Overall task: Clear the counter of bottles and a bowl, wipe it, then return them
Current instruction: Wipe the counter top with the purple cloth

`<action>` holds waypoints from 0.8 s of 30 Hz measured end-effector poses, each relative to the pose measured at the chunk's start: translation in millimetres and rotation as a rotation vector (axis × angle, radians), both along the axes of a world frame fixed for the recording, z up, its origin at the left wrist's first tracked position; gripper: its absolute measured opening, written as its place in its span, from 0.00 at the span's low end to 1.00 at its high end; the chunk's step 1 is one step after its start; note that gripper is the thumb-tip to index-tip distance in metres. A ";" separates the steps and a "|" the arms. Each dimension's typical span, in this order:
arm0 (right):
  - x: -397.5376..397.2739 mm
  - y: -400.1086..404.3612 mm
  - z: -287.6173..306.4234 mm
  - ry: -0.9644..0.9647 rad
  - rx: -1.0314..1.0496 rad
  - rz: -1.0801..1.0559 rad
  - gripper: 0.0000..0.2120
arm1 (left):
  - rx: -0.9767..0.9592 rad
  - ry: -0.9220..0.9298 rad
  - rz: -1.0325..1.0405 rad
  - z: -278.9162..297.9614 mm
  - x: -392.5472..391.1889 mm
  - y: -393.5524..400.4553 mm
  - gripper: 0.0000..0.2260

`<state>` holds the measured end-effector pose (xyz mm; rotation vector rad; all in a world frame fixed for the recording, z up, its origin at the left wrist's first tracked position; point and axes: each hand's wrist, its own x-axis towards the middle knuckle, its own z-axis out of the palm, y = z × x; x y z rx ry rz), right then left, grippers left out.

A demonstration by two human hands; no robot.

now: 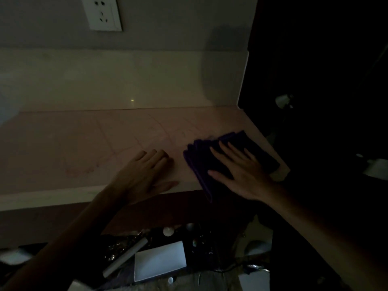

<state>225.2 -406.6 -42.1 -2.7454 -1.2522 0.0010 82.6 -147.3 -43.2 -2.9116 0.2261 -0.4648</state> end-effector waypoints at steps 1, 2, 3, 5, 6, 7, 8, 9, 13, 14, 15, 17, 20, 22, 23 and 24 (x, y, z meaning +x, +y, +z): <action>-12.7 -1.2 0.4 -0.023 -0.008 0.019 0.35 | 0.033 -0.004 0.003 -0.7 -8.5 10.4 0.29; -15.9 -4.4 1.7 -0.020 -0.011 0.011 0.35 | 0.059 -0.001 -0.004 -1.5 -10.5 16.5 0.29; -11.4 -3.6 3.0 -0.005 -0.013 0.003 0.35 | 0.075 0.000 0.001 -0.5 -12.7 22.1 0.30; 7.9 13.8 5.0 0.027 -0.038 0.021 0.31 | 0.087 0.009 0.016 1.8 -15.1 31.9 0.31; 22.9 28.7 4.8 0.017 -0.058 0.055 0.29 | 0.078 0.022 0.013 1.8 -14.5 35.0 0.31; 40.6 46.4 5.3 0.013 -0.090 0.084 0.29 | 0.066 0.030 0.008 1.9 -14.3 36.3 0.31; 59.5 67.4 6.1 0.043 -0.097 0.085 0.29 | 0.058 0.026 0.002 1.3 -14.2 37.0 0.31; 77.8 90.5 7.9 0.076 -0.089 0.063 0.30 | 0.056 0.019 -0.006 0.4 -14.0 37.9 0.30; 133.6 179.6 11.9 0.099 -0.072 0.000 0.34 | 0.064 -0.009 -0.022 -3.9 -13.2 41.2 0.30; 141.8 195.1 12.7 0.101 -0.073 -0.013 0.35 | 0.069 -0.014 -0.023 -5.4 -12.6 42.4 0.30; 148.9 206.2 12.1 0.106 -0.074 -0.032 0.35 | 0.073 -0.015 -0.025 -6.4 -11.8 42.9 0.30; 152.1 214.1 12.3 0.105 -0.079 -0.059 0.37 | 0.082 -0.013 -0.031 -6.6 -11.4 44.1 0.30; 131.6 203.3 13.5 0.101 -0.074 -0.065 0.38 | 0.081 -0.007 -0.033 -3.8 -13.9 42.5 0.30; 104.0 187.2 12.5 0.091 -0.070 -0.045 0.38 | 0.055 -0.013 -0.019 -0.6 -15.8 40.0 0.30; 85.7 175.4 12.4 0.088 -0.066 -0.023 0.37 | 0.035 -0.017 -0.007 1.7 -18.1 37.9 0.30; 65.5 161.9 12.4 0.083 -0.058 0.004 0.37 | 0.016 -0.028 0.008 3.7 -21.6 36.6 0.31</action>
